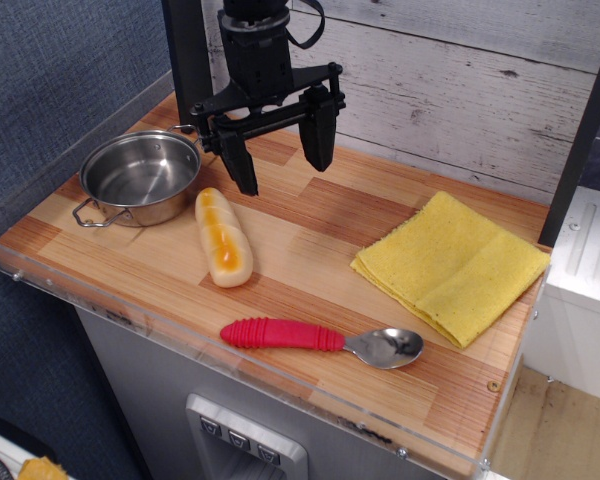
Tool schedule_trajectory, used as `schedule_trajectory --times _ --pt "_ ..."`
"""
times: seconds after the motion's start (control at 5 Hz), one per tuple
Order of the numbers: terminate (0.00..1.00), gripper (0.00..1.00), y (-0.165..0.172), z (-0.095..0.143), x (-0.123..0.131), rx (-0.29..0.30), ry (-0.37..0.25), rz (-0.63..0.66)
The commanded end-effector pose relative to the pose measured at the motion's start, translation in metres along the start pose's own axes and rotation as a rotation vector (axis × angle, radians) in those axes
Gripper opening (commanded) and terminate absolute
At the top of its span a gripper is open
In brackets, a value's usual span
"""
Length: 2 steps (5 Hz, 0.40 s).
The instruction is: Put the bread on the left side of the napkin
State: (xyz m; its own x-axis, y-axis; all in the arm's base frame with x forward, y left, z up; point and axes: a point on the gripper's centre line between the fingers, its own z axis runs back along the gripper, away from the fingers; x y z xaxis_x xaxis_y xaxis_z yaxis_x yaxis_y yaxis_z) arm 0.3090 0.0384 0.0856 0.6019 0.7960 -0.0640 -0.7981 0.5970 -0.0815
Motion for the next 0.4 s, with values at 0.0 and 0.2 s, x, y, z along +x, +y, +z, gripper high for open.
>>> schedule_trajectory --times 0.0,0.2 --pt "0.0 1.0 0.036 0.016 -0.016 -0.02 -0.007 0.063" --pt "0.0 1.0 0.05 0.015 -0.023 -0.022 -0.004 0.088"
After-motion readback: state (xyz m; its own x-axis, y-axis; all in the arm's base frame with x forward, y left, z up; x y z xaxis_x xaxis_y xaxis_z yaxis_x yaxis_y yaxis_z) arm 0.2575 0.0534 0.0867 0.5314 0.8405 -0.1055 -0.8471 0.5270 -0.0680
